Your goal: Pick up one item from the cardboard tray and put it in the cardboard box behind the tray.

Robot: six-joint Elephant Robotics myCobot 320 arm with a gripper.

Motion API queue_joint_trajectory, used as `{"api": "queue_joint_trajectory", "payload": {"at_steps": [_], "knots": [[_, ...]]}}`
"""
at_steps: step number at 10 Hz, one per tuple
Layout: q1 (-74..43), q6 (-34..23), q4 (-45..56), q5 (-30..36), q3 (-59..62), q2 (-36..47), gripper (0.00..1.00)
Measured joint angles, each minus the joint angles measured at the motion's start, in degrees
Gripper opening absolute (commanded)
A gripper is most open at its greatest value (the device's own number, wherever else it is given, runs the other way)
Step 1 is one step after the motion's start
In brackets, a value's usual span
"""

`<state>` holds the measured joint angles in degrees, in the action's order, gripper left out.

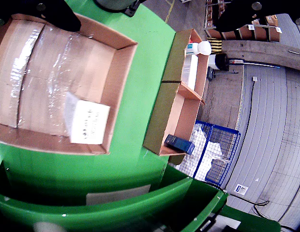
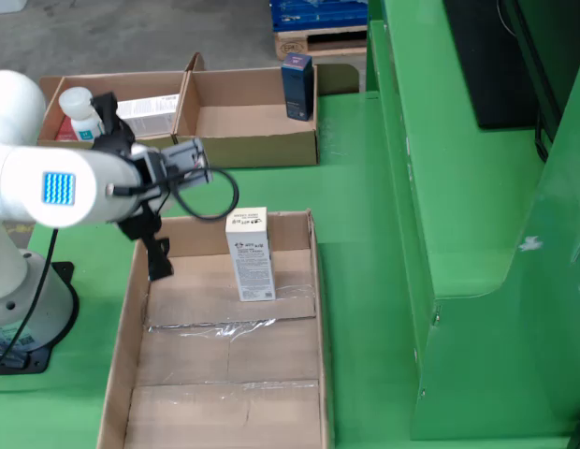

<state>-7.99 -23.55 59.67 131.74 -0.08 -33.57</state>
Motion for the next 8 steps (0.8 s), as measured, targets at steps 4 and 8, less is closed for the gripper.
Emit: {"api": "queue_joint_trajectory", "payload": {"at_steps": [4,8], "knots": [[-11.08,-8.09,0.09,0.0,-0.97,0.0,1.0],[-21.36,-8.09,0.09,0.0,-0.97,0.0,1.0]]}}
